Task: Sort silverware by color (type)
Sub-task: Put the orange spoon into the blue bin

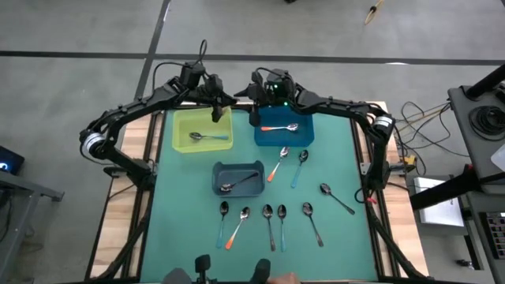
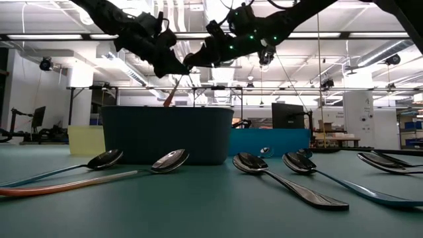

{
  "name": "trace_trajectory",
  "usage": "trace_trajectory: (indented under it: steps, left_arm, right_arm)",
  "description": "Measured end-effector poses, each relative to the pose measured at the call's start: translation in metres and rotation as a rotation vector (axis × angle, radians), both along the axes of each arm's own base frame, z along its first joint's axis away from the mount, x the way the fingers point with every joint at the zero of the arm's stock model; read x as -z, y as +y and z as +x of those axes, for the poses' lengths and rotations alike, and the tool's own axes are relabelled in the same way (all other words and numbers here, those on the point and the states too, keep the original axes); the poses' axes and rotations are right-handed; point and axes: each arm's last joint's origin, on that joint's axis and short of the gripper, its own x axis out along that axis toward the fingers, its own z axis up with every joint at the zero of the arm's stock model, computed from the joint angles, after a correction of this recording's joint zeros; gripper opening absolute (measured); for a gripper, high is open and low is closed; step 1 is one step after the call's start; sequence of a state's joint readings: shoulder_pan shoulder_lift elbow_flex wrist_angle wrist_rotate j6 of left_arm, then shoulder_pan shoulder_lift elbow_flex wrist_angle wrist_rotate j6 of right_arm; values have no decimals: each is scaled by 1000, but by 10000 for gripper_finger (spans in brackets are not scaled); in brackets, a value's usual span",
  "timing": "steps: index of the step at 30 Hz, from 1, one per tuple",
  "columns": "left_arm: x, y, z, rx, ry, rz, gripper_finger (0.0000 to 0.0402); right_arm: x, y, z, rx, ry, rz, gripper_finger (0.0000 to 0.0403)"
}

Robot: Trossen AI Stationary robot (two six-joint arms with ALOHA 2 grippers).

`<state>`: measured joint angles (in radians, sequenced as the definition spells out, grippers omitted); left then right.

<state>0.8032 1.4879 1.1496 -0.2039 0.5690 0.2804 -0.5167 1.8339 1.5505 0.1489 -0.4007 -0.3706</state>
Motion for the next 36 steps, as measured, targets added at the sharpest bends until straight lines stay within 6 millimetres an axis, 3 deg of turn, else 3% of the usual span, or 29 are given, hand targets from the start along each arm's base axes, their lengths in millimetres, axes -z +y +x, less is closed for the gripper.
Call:
trace_trajectory:
  steps: [12, 21, 30, 36]
  left_arm:
    - [0, -1, 1, -2, -4, -13, 1]
    - [-1, 0, 1, -3, -9, -3, 14]
    - [-6, 4, -1, -17, -45, 53, 105]
    - [-15, 15, -20, -71, -54, 109, 144]
  right_arm:
    - [-4, 0, 1, 18, -37, 15, 21]
    - [-4, -1, 1, 62, -40, 44, 11]
    - [-4, -2, 0, 132, -45, 130, 9]
    - [-5, -9, -9, 400, -14, 213, 9]
